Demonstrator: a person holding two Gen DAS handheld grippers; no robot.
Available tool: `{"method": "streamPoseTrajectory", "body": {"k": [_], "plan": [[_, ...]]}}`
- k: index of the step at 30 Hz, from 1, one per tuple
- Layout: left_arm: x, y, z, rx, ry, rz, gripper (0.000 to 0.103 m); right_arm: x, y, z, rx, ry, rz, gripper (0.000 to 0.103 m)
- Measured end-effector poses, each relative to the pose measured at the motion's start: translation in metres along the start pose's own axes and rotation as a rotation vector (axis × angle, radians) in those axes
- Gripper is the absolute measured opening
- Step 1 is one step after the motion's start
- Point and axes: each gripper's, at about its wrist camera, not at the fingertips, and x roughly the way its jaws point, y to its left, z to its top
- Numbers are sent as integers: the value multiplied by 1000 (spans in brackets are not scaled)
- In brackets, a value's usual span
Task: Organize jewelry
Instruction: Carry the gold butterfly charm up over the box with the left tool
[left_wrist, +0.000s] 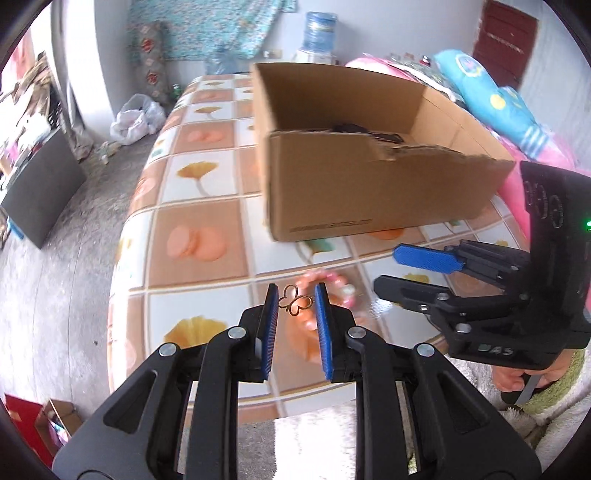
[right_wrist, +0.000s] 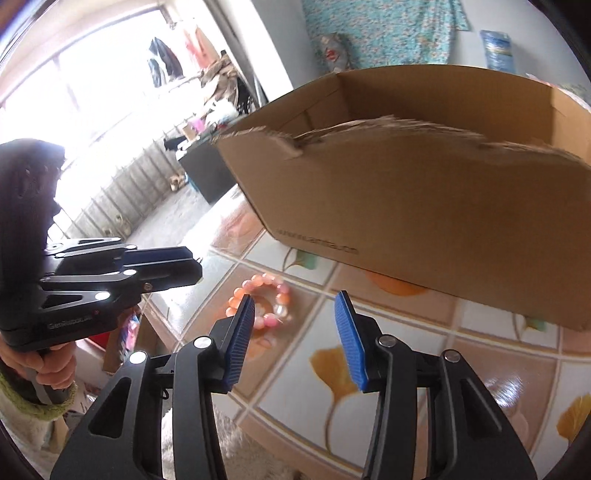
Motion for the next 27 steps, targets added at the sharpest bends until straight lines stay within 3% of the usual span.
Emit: {"method": "streamPoseTrajectory", "body": {"k": [11,14,17,21,27], "plan": [[-3,24,-11,-44,-21,-14,19,32,29,4,-108,74,-111,23],[-3,26,-13,-53,-28,-22,19,32,40,0,-170,83,-169,10],[-6,26,-14,-56,-35,-31,19,26,40,-5,-158,85,-169,10],[-15,24,-13,-51,-60,-41,19,-2,37,-14,-111,40,-152,10],[-44,13,0,-22,-120,-51,19,-53,50,-8,-142,-51,-186,10]]}}
